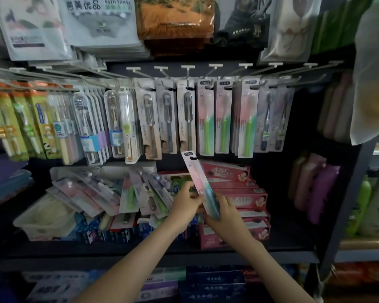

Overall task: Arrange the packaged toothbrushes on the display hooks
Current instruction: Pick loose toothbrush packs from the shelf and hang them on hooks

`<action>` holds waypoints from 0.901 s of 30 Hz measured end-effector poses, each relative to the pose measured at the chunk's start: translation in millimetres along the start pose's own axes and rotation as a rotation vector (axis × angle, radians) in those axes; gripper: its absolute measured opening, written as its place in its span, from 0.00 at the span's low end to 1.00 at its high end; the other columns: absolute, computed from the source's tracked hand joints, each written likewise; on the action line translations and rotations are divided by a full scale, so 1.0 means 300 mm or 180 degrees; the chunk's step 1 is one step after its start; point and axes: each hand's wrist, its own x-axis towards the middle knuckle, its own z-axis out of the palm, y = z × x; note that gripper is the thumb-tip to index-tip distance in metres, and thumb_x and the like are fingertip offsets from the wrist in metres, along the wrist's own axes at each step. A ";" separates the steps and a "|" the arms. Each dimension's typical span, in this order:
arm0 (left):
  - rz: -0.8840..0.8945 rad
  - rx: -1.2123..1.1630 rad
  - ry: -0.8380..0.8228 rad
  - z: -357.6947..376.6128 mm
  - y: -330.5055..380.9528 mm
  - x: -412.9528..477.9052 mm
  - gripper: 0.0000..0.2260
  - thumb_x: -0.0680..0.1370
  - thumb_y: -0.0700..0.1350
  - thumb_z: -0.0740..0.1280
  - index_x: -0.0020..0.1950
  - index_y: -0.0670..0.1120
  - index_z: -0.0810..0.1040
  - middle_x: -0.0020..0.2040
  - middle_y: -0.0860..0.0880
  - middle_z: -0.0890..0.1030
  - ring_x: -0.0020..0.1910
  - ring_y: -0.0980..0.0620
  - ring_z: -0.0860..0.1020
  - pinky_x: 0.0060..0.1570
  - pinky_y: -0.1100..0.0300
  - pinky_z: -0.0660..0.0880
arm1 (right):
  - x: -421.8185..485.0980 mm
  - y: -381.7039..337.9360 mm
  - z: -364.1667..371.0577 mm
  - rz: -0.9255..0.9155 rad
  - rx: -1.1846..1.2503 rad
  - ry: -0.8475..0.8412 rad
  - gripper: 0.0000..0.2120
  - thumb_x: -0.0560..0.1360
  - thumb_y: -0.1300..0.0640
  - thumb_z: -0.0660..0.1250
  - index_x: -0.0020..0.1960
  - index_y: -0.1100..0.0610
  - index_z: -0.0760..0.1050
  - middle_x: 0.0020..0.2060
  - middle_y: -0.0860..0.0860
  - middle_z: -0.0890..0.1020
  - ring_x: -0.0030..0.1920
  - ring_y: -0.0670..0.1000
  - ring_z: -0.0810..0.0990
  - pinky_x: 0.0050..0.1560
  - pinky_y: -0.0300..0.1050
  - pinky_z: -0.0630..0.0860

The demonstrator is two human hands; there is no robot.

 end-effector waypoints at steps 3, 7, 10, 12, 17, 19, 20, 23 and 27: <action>0.0406 0.0524 0.0063 -0.028 0.050 0.019 0.14 0.79 0.44 0.64 0.64 0.50 0.71 0.51 0.50 0.79 0.50 0.53 0.79 0.51 0.56 0.78 | 0.032 -0.019 -0.049 0.0004 0.0081 0.0225 0.32 0.73 0.60 0.68 0.73 0.57 0.57 0.55 0.48 0.64 0.57 0.53 0.71 0.48 0.35 0.67; 0.0950 0.1266 0.0210 -0.069 0.147 0.074 0.18 0.80 0.46 0.62 0.70 0.49 0.66 0.59 0.50 0.76 0.52 0.56 0.75 0.50 0.63 0.72 | 0.117 -0.025 -0.181 -0.0257 -0.0282 0.0596 0.40 0.75 0.61 0.66 0.77 0.47 0.45 0.55 0.51 0.65 0.52 0.53 0.70 0.50 0.41 0.70; 0.1342 0.1750 0.0337 -0.090 0.219 0.119 0.20 0.80 0.46 0.61 0.72 0.49 0.63 0.67 0.49 0.71 0.56 0.53 0.75 0.51 0.63 0.72 | 0.196 -0.051 -0.279 -0.0460 -0.0824 0.0626 0.41 0.76 0.57 0.65 0.76 0.43 0.41 0.51 0.51 0.64 0.50 0.53 0.68 0.50 0.45 0.72; 0.1484 0.1958 0.0435 -0.099 0.252 0.148 0.21 0.81 0.46 0.61 0.73 0.49 0.62 0.70 0.48 0.68 0.49 0.53 0.76 0.48 0.63 0.71 | 0.246 -0.075 -0.316 -0.0521 -0.1078 0.0626 0.41 0.76 0.57 0.65 0.76 0.43 0.41 0.51 0.51 0.63 0.49 0.54 0.68 0.49 0.46 0.73; 0.1496 0.1917 0.0658 -0.119 0.273 0.191 0.21 0.80 0.45 0.61 0.73 0.48 0.62 0.70 0.47 0.67 0.49 0.55 0.75 0.49 0.63 0.70 | 0.354 -0.132 -0.324 -0.0392 -0.1360 0.0767 0.38 0.78 0.54 0.63 0.77 0.43 0.40 0.57 0.55 0.64 0.44 0.52 0.65 0.42 0.45 0.71; 0.1506 0.1883 0.0666 -0.131 0.261 0.194 0.22 0.80 0.45 0.61 0.73 0.48 0.61 0.70 0.47 0.68 0.56 0.52 0.75 0.53 0.62 0.70 | 0.384 -0.151 -0.313 -0.0245 -0.1286 0.0721 0.38 0.79 0.54 0.62 0.77 0.44 0.39 0.61 0.56 0.63 0.48 0.55 0.68 0.45 0.46 0.73; 0.1516 0.1898 0.0685 -0.138 0.255 0.195 0.22 0.80 0.45 0.61 0.73 0.47 0.61 0.69 0.47 0.68 0.59 0.51 0.74 0.55 0.62 0.70 | 0.396 -0.159 -0.303 -0.0178 -0.1232 0.0692 0.38 0.79 0.54 0.62 0.77 0.44 0.39 0.62 0.57 0.62 0.51 0.56 0.70 0.48 0.47 0.73; 0.1502 0.1996 0.0790 -0.167 0.240 0.196 0.22 0.80 0.44 0.62 0.73 0.46 0.62 0.68 0.46 0.69 0.62 0.50 0.72 0.57 0.60 0.70 | 0.426 -0.183 -0.259 -0.0020 -0.1097 0.0744 0.39 0.79 0.53 0.63 0.76 0.46 0.37 0.62 0.58 0.63 0.52 0.57 0.73 0.49 0.48 0.77; 0.1445 0.2186 0.0886 -0.222 0.223 0.193 0.22 0.80 0.44 0.61 0.73 0.46 0.62 0.70 0.47 0.67 0.60 0.50 0.73 0.56 0.59 0.70 | 0.438 -0.204 -0.185 -0.0064 -0.0821 0.0945 0.38 0.78 0.54 0.63 0.76 0.47 0.40 0.60 0.57 0.64 0.44 0.54 0.71 0.38 0.45 0.73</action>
